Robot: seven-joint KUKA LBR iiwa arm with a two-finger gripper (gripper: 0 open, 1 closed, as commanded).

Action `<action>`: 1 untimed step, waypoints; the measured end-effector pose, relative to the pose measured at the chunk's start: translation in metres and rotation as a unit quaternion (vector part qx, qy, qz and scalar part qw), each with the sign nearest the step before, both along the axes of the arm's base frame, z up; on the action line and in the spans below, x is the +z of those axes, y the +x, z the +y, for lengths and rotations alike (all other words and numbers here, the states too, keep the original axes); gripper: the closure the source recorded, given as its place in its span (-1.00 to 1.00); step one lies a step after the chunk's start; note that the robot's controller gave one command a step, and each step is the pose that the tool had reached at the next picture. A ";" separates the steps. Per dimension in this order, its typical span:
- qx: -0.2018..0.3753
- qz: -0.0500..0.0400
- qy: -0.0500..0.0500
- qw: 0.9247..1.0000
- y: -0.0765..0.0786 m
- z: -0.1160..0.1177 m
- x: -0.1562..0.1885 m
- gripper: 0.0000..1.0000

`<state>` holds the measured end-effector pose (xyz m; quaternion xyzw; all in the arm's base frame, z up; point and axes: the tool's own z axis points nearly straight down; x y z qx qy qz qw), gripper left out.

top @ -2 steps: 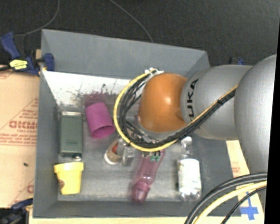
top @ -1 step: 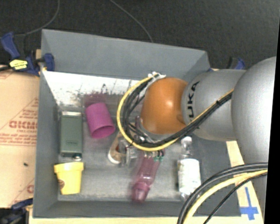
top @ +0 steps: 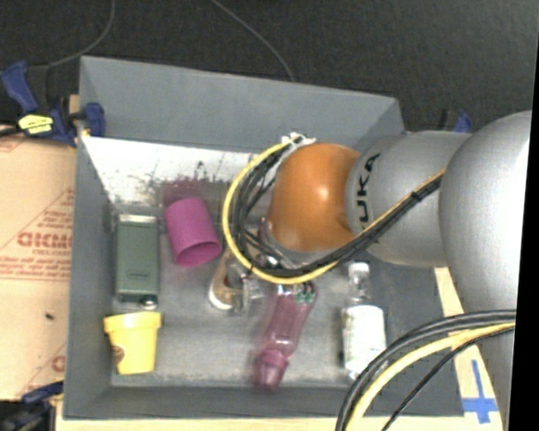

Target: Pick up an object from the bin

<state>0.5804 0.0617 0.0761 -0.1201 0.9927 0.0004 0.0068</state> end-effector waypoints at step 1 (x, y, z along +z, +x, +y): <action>0.001 -0.005 0.003 1.000 0.003 -0.010 0.006 1.00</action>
Offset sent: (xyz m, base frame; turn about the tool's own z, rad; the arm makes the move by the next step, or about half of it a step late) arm 0.0177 -0.0152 0.0114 -0.0025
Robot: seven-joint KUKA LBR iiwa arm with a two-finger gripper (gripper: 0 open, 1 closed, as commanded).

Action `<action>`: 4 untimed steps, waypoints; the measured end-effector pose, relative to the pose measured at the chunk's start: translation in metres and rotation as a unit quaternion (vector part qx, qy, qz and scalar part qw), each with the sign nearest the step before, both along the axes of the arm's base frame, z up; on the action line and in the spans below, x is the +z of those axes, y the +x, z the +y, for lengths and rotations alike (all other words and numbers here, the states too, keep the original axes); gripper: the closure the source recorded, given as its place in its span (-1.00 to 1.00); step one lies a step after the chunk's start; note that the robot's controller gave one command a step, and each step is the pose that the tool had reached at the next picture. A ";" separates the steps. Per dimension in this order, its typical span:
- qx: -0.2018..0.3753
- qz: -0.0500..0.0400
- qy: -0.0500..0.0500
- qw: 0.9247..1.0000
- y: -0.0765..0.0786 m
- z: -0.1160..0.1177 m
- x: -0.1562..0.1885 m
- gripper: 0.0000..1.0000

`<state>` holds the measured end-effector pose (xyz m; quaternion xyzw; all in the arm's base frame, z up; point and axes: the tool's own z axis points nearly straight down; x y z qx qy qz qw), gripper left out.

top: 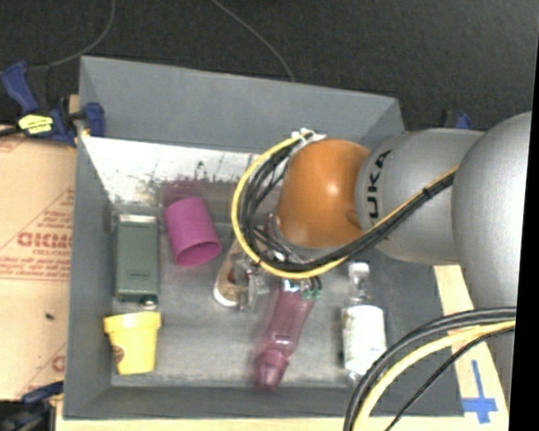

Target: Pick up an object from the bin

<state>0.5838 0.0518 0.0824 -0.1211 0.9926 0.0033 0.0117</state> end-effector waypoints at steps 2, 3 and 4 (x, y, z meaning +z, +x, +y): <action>0.005 0.002 0.002 1.000 0.021 -0.010 0.004 1.00; -0.003 0.006 0.000 1.000 0.023 -0.017 0.027 1.00; 0.000 0.005 0.003 1.000 0.032 -0.028 0.068 1.00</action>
Offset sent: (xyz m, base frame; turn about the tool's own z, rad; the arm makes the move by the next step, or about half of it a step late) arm 0.0208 -0.0123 0.0028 -0.0099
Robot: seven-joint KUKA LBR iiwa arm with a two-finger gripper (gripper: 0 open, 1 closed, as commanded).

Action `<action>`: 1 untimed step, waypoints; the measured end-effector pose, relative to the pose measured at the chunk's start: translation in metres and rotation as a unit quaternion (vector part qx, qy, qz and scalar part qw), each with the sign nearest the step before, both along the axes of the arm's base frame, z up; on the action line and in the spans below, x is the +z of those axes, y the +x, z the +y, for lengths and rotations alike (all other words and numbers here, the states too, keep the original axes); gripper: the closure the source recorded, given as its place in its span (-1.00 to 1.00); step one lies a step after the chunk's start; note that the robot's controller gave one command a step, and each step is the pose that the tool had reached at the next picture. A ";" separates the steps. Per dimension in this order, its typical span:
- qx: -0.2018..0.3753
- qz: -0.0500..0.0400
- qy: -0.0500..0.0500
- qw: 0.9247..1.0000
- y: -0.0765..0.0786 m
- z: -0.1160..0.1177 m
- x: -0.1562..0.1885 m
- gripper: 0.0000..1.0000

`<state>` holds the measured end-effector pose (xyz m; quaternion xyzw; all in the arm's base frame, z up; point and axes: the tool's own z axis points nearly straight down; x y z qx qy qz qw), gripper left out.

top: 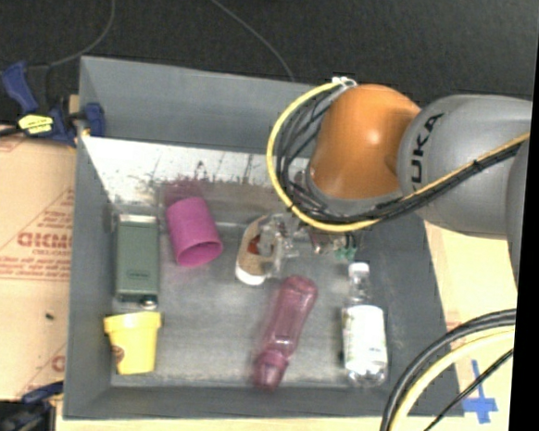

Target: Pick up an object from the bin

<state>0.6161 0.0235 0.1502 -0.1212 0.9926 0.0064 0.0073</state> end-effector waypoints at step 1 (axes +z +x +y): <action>0.008 0.000 -0.002 1.000 -0.002 0.020 -0.002 1.00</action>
Offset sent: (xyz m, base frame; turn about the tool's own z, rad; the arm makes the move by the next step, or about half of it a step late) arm -0.0027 -0.0011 0.0418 -0.0031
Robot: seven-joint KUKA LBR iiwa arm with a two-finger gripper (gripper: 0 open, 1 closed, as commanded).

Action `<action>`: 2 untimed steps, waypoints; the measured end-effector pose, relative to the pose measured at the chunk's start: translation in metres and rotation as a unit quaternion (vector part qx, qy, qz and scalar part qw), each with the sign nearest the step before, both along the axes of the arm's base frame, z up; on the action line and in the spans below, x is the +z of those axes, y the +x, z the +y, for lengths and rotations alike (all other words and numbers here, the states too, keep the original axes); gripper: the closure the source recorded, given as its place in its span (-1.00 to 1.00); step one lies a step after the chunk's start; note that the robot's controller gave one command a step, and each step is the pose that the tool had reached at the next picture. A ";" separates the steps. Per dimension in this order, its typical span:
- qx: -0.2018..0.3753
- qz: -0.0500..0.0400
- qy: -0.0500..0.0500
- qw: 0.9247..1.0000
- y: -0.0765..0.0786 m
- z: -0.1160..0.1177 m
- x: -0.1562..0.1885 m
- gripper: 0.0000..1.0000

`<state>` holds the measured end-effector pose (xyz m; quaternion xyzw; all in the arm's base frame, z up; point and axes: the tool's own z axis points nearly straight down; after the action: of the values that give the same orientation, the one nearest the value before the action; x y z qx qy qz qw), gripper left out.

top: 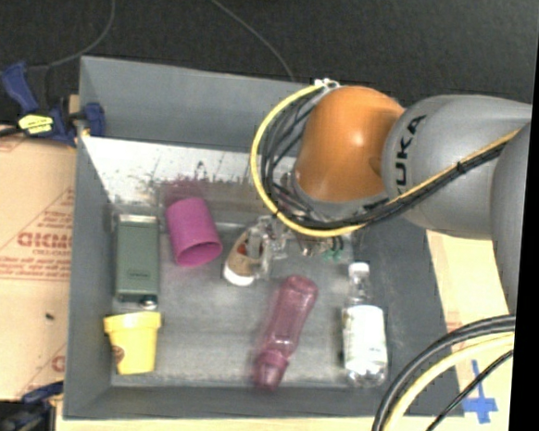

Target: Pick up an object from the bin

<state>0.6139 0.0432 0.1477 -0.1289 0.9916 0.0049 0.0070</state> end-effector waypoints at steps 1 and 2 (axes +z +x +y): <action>-0.006 0.000 0.001 1.000 0.000 -0.019 0.040 1.00; -0.019 -0.003 0.001 1.000 0.005 -0.006 0.099 1.00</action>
Offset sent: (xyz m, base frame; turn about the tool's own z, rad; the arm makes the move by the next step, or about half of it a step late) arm 0.0036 -0.0048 0.0956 0.0388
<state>0.6187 0.0374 0.2465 -0.1099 0.9939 0.0051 0.0103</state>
